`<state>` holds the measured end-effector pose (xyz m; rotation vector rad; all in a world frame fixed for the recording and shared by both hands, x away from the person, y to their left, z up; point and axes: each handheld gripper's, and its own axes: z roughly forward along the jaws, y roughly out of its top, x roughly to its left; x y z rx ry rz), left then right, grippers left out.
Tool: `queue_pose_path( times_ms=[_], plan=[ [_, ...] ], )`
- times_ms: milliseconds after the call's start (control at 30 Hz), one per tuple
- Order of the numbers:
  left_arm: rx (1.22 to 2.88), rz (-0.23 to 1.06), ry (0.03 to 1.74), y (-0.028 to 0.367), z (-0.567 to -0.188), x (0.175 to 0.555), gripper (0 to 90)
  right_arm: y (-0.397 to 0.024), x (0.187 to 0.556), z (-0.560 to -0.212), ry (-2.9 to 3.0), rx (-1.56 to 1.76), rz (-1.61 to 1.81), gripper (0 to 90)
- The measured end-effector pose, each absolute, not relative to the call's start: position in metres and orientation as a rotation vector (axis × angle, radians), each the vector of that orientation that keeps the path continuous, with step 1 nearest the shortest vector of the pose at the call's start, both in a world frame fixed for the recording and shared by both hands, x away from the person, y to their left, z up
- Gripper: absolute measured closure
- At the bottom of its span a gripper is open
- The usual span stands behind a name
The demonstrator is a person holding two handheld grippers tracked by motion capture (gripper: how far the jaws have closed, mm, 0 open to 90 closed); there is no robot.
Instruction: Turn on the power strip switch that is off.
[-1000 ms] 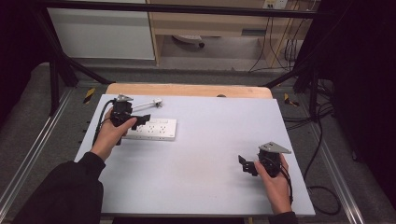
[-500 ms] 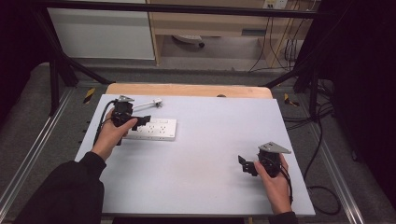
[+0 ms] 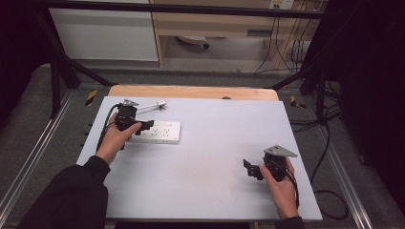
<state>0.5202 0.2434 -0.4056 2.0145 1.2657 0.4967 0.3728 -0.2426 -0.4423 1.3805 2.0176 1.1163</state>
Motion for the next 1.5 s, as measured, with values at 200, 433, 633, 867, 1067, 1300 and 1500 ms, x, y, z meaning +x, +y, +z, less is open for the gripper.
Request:
queue_pose_path(
  times_ms=[200,433,633,867,1067,1300,1500],
  plan=[
    [2.025,0.495,1.268,0.2407,-0.4090,0.5198,12.8,-0.2420,0.3729,-0.4423,2.020,1.382,1.115,4.1],
    [2.062,0.498,1.280,0.2381,-0.4137,0.5199,26.2,-0.2420,0.3726,-0.4421,2.022,1.382,1.115,4.1],
    [2.067,0.509,1.278,0.2370,-0.4155,0.5199,40.0,-0.2418,0.3733,-0.4425,2.025,1.372,1.113,4.1],
    [2.064,0.510,1.280,0.2393,-0.4162,0.5208,47.6,-0.2416,0.3729,-0.4423,2.024,1.374,1.114,4.1],
    [2.055,0.531,1.268,0.2400,-0.4155,0.5205,54.5,-0.2415,0.3730,-0.4424,2.025,1.370,1.113,4.1],
    [2.033,0.521,1.235,0.2380,-0.4147,0.5204,64.9,-0.2416,0.3732,-0.4425,2.028,1.366,1.112,4.0],
    [2.014,0.502,1.204,0.2350,-0.4166,0.5228,74.8,-0.2415,0.3725,-0.4421,2.027,1.376,1.115,4.0]
  ],
)
